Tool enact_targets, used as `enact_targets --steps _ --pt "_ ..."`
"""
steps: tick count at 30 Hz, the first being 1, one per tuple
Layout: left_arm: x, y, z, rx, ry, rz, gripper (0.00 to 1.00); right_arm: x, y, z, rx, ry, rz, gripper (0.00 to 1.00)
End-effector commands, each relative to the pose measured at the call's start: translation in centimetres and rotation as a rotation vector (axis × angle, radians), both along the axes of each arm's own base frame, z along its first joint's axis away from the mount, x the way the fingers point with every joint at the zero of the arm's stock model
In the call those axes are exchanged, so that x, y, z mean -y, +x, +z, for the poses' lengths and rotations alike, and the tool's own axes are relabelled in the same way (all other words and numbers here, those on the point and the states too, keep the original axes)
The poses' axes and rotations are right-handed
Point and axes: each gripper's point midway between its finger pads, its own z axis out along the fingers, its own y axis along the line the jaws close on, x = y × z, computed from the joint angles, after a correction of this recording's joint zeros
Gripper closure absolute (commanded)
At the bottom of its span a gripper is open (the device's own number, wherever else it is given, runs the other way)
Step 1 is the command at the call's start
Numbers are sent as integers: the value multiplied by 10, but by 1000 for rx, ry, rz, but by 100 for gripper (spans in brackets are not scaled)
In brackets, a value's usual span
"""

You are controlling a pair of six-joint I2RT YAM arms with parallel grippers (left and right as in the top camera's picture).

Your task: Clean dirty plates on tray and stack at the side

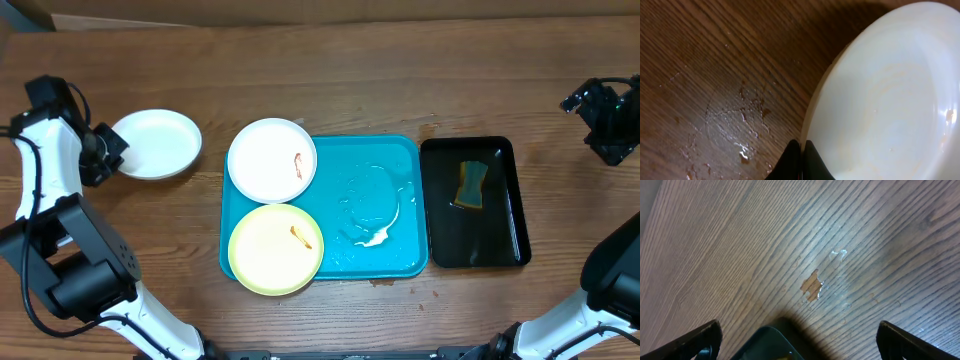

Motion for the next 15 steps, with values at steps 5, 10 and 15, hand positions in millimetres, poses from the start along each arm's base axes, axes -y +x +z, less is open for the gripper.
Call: enact_targets --steps 5,10,15 --pt "-1 0 -5 11 9 10 47 2 3 15 36 -17 -9 0" --pt "28 17 7 100 -134 -131 17 2 3 15 36 -17 -9 0" --pt "71 25 40 174 -299 -264 24 2 3 15 36 -17 -9 0"
